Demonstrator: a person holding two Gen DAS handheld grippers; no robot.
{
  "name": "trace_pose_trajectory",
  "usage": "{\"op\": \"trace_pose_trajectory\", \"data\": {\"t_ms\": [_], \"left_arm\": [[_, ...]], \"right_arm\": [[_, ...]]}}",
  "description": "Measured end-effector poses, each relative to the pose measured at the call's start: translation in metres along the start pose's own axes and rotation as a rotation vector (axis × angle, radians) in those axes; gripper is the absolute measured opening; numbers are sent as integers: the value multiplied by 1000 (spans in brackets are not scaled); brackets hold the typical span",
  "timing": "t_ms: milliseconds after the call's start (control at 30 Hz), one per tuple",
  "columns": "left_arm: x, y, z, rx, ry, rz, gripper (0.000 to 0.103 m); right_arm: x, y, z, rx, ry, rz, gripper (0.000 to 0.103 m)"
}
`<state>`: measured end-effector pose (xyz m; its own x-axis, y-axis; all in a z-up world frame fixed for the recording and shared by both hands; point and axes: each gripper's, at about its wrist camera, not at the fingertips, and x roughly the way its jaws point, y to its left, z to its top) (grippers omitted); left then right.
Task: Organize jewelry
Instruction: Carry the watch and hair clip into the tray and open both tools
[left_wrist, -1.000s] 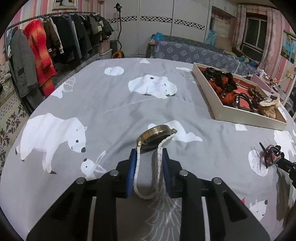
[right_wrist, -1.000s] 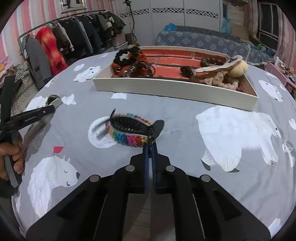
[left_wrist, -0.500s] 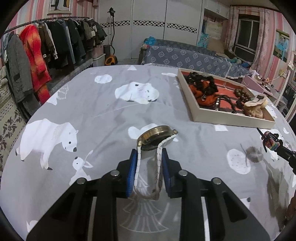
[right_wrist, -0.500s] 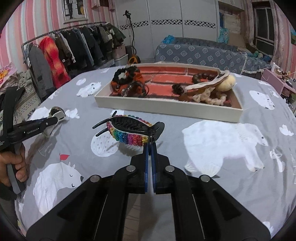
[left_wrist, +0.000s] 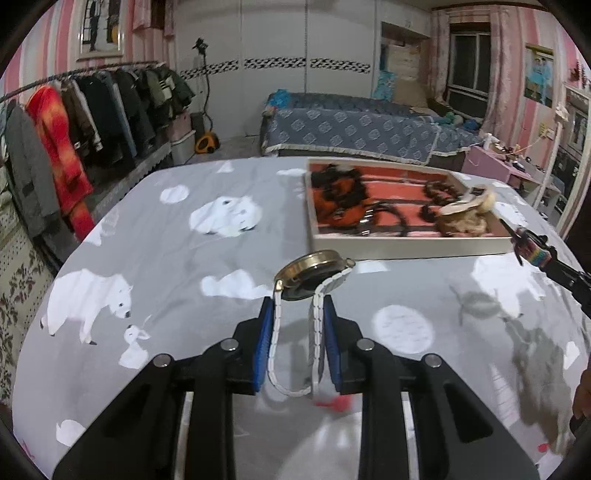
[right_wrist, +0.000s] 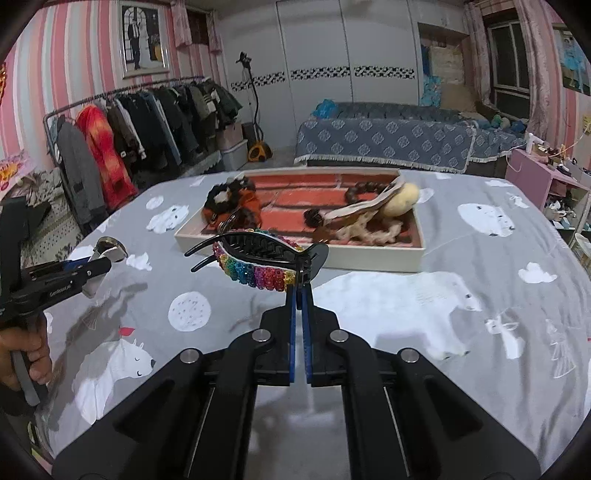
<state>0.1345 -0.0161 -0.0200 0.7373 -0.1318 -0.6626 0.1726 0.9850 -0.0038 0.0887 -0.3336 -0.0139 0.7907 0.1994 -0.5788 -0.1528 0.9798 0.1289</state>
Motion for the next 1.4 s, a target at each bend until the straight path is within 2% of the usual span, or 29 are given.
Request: {"op": "trace_pose_trajectory", "data": {"t_ms": [367,533,733,900,1233,1400], "left_arm": [[-4,-65,12,82,-19,-64,26],[-4,-77,22,100,-39,-83,26],[1,-78,32,100,-56,-95,26],[11,-73,47,94,-65,-98,26],[35,-63,103,63,-130,-107,26],[59,-63,123,43,-133,-103,27]], "right_arm": [[-32,-46,4,46,-63,-69,4],[-39,-62,4,68,-74,-91,4],[-44,-61,17,46,-95,-112,4],[-33,-54,36,30,-103,-104,4],[4,-46,95,-32,-138,-122,4],[26,-47,116,-35,-147,-118,4]]}}
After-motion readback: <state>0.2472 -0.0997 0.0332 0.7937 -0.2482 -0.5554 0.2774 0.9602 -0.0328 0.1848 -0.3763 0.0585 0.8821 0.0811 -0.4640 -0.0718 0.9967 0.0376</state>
